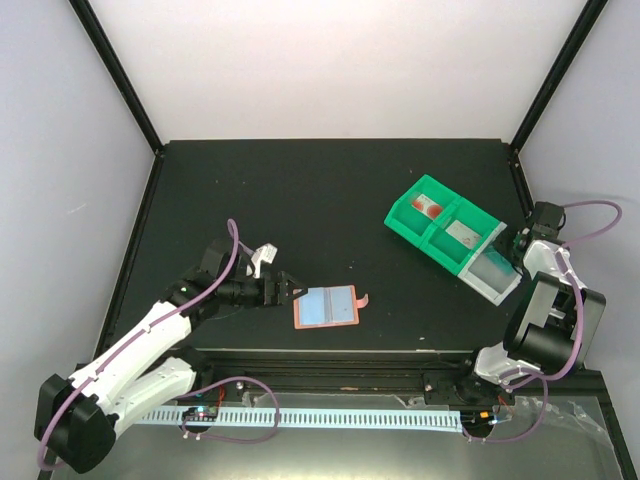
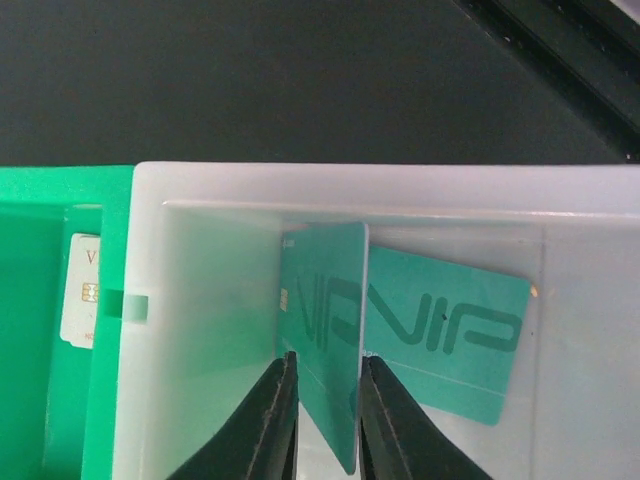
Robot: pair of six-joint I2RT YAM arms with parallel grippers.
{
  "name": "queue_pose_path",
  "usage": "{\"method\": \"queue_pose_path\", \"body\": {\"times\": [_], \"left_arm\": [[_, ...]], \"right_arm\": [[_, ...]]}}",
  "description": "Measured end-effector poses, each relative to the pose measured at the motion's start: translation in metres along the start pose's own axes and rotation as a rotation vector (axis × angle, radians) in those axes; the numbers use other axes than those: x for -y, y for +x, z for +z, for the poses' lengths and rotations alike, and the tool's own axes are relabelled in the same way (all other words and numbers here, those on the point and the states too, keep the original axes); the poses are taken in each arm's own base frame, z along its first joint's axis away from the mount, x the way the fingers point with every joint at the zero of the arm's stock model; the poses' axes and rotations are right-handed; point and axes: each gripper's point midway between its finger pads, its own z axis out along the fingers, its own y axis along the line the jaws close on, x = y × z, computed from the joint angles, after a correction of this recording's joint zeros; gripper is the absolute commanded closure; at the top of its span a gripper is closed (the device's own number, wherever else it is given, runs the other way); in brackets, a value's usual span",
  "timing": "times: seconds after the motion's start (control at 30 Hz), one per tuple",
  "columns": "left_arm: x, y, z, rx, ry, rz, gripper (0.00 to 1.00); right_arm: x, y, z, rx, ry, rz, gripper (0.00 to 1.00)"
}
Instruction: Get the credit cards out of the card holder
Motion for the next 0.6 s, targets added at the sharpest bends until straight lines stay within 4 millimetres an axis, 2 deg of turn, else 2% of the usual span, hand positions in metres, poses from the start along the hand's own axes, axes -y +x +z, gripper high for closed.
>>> {"method": "queue_pose_path", "body": {"times": [0.3,0.37,0.43,0.6], "left_arm": [[-0.004,-0.002,0.0,0.015,-0.021,0.007,0.01],[-0.005,-0.002,0.0,0.015,-0.027,0.006,0.01],[-0.006,-0.002,-0.001,0.015,-0.032,0.007,0.01],[-0.007,-0.003,-0.001,0.02,-0.037,0.014,0.02]], "right_arm": [[0.002,-0.007,-0.01,0.036,0.02,0.025,0.74],[0.004,-0.007,-0.013,0.037,0.036,0.035,0.7],[0.006,-0.009,-0.015,0.035,0.051,0.043,0.62],[-0.002,-0.008,-0.021,0.036,0.04,0.033,0.6]]}}
